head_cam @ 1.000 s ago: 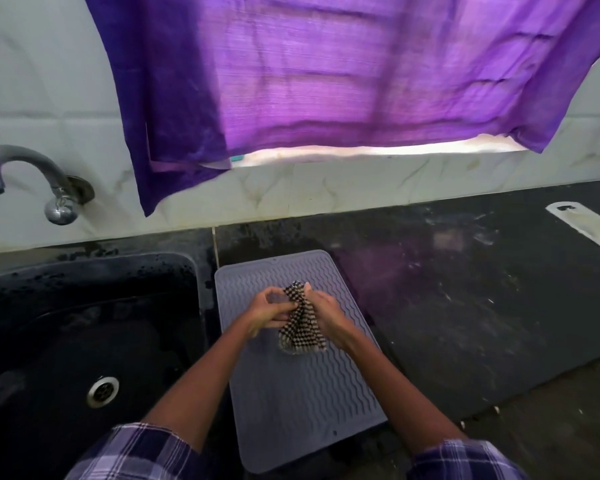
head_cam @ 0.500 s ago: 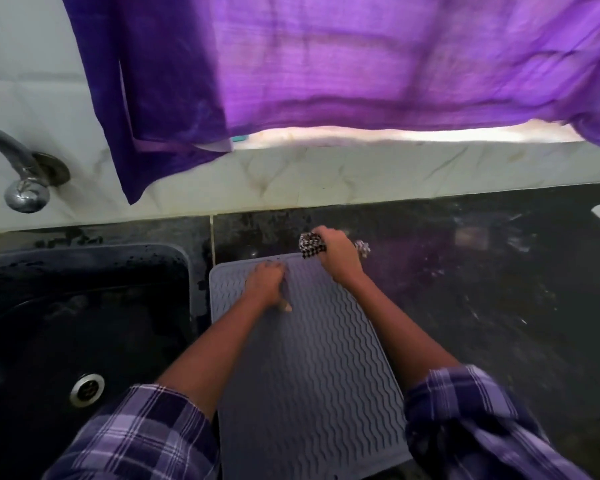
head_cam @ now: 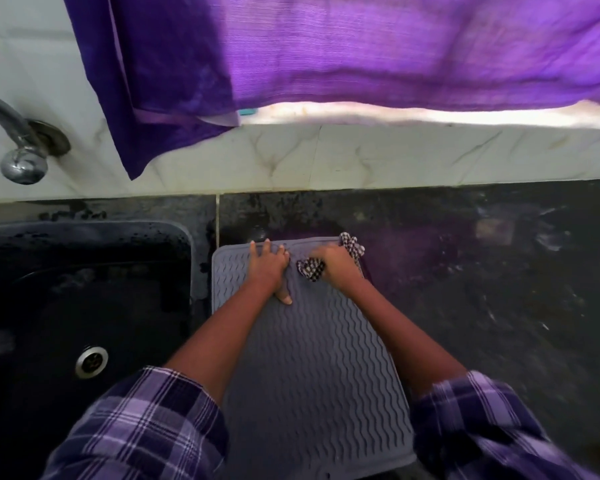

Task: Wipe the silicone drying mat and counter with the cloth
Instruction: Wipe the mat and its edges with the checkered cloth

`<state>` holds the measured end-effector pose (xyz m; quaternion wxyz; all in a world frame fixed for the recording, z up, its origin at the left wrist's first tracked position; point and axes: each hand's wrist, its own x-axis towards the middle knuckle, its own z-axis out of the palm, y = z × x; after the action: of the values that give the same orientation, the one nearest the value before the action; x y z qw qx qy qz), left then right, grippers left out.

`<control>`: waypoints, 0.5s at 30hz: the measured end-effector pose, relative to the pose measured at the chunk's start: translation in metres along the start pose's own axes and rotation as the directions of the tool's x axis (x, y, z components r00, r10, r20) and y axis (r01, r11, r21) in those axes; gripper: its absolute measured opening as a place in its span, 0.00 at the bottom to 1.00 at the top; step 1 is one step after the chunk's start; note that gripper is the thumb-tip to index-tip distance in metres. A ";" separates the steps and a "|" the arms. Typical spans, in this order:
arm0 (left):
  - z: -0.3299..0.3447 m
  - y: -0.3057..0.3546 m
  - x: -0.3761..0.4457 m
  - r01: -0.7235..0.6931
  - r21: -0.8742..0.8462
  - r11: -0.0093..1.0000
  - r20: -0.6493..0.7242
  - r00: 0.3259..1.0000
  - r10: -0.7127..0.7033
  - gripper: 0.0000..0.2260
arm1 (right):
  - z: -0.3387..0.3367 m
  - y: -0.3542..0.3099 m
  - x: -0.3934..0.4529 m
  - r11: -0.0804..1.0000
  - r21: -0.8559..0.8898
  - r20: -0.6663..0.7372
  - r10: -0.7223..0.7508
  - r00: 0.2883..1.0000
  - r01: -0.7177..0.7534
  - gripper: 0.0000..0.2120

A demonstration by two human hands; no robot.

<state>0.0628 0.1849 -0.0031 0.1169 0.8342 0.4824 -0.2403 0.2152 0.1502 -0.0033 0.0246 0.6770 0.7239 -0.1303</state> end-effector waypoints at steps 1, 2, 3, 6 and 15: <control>0.000 0.001 -0.001 0.001 0.003 1.000 -0.001 1.000 -0.001 0.52 | 0.001 0.000 -0.009 1.000 -0.003 0.038 -0.005 0.999 0.005 0.19; -0.001 0.001 -0.002 0.001 0.003 1.000 0.002 1.000 -0.001 0.51 | 0.000 -0.001 -0.016 1.000 -0.011 0.086 -0.004 0.996 0.005 0.19; -0.002 0.002 -0.003 0.001 -0.002 1.000 0.004 1.000 -0.001 0.51 | -0.003 -0.003 -0.017 1.000 -0.016 0.138 -0.003 0.990 0.005 0.19; -0.003 0.002 -0.005 0.014 -0.016 1.000 -0.001 1.000 -0.014 0.52 | -0.026 -0.008 -0.001 1.000 -0.019 0.260 0.006 0.966 -0.001 0.22; 0.000 0.001 -0.004 0.051 -0.026 0.998 0.002 0.999 -0.051 0.52 | -0.005 -0.024 0.017 0.995 -0.075 0.014 0.070 0.997 -0.069 0.20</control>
<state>0.0626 0.1815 -0.0014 0.1219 0.8199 0.5066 -0.2374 0.1914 0.1664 0.0018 0.0604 0.6994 0.7040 -0.1077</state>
